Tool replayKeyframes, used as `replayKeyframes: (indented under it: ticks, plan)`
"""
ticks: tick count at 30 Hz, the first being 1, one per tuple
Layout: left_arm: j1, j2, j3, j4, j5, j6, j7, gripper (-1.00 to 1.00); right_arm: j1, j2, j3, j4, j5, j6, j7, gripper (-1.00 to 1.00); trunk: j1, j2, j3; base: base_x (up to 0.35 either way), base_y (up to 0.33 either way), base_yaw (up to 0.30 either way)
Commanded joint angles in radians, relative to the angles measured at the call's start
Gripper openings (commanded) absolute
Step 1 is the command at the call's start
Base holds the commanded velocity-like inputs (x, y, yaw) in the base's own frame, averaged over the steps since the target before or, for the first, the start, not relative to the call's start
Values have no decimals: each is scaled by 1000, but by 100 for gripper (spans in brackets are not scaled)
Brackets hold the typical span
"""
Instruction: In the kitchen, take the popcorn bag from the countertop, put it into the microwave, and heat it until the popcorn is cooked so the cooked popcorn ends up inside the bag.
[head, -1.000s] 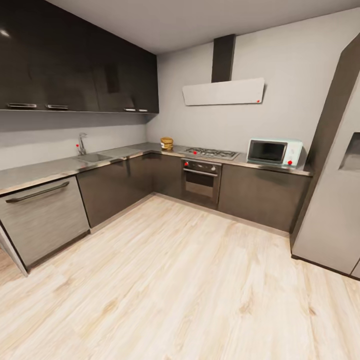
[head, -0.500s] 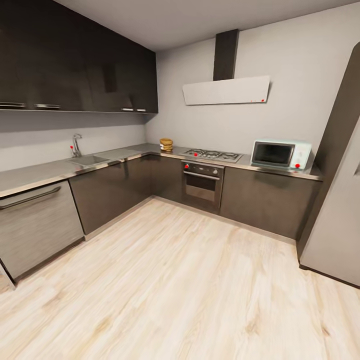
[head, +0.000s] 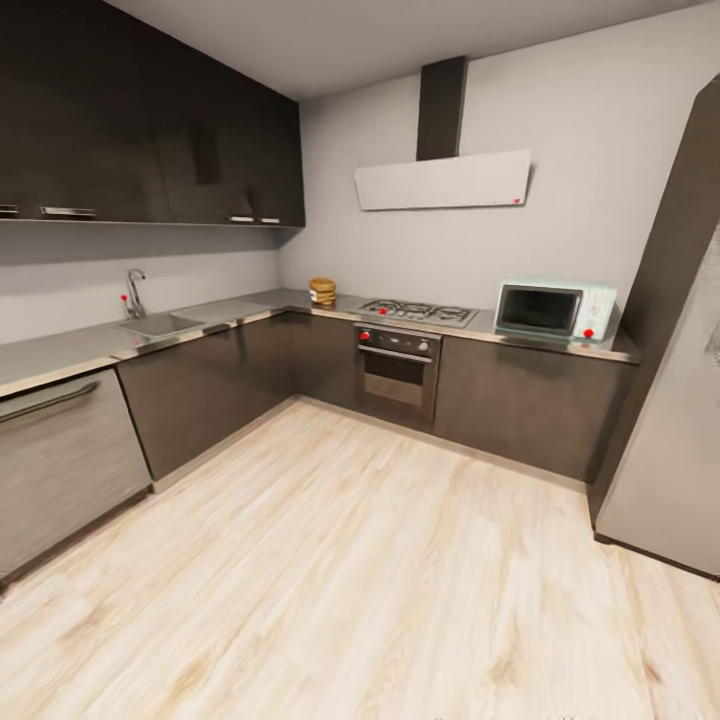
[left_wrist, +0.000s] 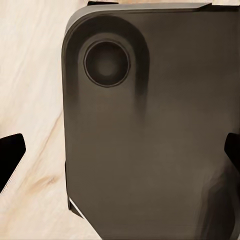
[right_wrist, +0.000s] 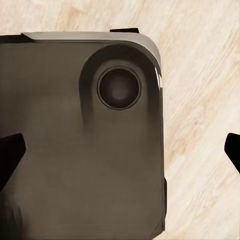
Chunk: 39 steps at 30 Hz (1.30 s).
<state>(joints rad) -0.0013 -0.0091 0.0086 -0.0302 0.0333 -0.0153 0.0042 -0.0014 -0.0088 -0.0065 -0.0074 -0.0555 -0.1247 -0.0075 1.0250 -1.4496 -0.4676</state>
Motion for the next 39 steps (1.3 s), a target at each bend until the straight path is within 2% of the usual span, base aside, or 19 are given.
replayKeyframes:
  ticks: [1, 39]
  plan:
    - [0, 0, 0, 0, 3, -2, 0, 100, 0, 0, 0, 0, -6, -3, -2, 100, 0, 0, 0, 1, 0, -236]
    - [0, 0, 1, 0, 3, -3, 0, 100, 0, 0, 0, 0, -7, -4, -5, 100, 0, 0, 14, 0, 0, -269]
